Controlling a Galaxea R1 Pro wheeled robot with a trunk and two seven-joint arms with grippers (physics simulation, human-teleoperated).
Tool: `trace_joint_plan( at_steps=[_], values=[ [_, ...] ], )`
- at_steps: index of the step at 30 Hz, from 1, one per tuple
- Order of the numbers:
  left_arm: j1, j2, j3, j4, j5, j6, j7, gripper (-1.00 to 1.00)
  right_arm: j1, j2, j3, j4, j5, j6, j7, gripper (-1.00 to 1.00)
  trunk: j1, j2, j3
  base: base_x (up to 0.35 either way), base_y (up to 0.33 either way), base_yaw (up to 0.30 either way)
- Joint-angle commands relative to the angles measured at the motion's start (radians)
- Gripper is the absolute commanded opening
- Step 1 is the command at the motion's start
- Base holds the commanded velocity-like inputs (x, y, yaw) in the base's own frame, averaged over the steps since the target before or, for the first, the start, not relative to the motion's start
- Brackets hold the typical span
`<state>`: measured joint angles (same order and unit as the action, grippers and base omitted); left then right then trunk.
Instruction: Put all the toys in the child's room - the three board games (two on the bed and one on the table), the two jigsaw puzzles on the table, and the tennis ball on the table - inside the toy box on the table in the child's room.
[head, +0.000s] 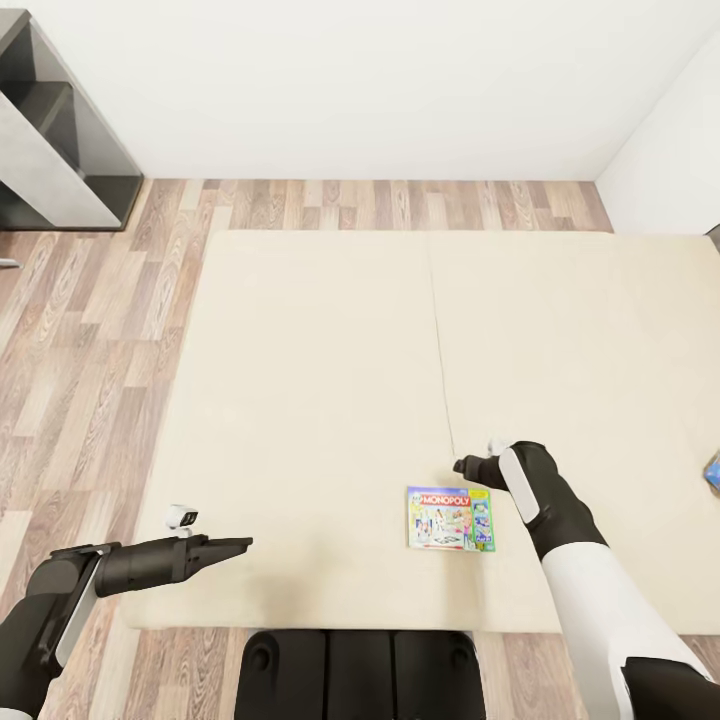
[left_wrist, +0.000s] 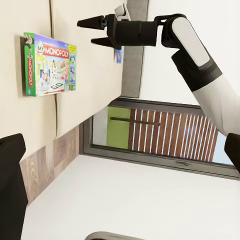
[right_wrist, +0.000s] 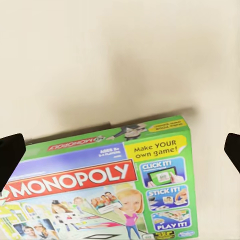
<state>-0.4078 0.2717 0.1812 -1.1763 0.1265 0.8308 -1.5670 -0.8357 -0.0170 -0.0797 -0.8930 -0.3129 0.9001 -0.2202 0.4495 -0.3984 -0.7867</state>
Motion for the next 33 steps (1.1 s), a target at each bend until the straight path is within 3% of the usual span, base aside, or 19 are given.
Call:
trace_joint_plan(
  at_steps=[1,20,33],
  values=[
    [0.000,0.000,0.000,0.000,0.000,0.010,-0.004,1.00,0.000,0.000,0.000,0.000,-0.011,0.003,-0.008,1.00,0.000,-0.002,-0.003,0.000,0.000,0.000],
    [0.003,0.011,0.016,-0.008,0.009,0.008,-0.004,1.00,0.001,-0.004,0.002,0.048,-0.009,-0.005,0.006,1.00,0.000,-0.002,-0.033,0.000,0.000,0.000],
    [0.004,0.014,0.027,-0.009,0.009,0.008,-0.004,1.00,0.008,-0.009,0.012,0.054,0.006,-0.008,0.120,1.00,0.000,-0.002,-0.041,0.000,0.000,0.000]
  ],
)
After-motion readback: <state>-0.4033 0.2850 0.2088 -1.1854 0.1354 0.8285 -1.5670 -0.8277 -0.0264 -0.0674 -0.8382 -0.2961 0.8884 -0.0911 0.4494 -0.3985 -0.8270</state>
